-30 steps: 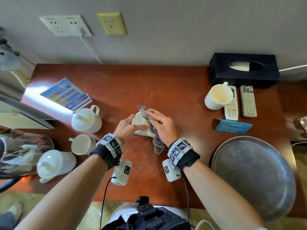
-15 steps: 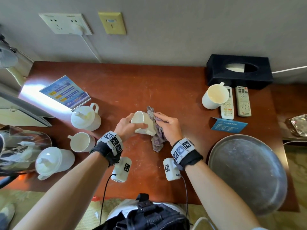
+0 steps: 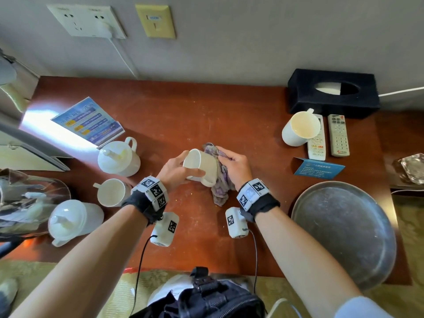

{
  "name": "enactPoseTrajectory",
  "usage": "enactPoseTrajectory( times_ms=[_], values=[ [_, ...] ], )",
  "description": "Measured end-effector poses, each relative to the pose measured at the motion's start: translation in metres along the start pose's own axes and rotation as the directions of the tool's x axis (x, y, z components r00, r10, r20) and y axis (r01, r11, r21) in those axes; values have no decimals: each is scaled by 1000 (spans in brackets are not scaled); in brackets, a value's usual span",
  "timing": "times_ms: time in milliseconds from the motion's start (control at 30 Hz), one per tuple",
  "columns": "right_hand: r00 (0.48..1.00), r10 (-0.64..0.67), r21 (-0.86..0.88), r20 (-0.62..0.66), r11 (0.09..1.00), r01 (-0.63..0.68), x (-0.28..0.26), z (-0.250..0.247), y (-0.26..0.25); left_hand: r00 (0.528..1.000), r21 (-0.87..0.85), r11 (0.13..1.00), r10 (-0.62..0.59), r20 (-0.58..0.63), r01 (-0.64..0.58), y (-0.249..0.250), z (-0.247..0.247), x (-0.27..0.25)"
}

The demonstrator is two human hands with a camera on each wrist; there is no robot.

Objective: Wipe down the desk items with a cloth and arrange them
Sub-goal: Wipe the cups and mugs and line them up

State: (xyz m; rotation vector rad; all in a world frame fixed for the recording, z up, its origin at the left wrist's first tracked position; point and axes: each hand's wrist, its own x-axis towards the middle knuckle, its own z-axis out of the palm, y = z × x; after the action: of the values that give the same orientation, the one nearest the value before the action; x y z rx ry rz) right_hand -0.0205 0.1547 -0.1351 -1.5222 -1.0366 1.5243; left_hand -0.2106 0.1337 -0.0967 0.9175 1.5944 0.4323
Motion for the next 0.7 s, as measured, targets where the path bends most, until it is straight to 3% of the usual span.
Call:
enactPoseTrajectory(
  times_ms=[200, 467, 700],
  values=[
    [999, -37, 14, -25, 999, 38, -34, -9, 11, 1000, -70, 997, -15, 25, 17, 0, -6, 11],
    [991, -107, -65, -84, 993, 102, 0, 20, -9, 995, -117, 990, -67, 80, 76, 0, -14, 9],
    [982, -147, -12, -115, 989, 146, -17, -5, -16, 998, 78, 997, -11, -63, 16, 7, -5, 10]
  ],
)
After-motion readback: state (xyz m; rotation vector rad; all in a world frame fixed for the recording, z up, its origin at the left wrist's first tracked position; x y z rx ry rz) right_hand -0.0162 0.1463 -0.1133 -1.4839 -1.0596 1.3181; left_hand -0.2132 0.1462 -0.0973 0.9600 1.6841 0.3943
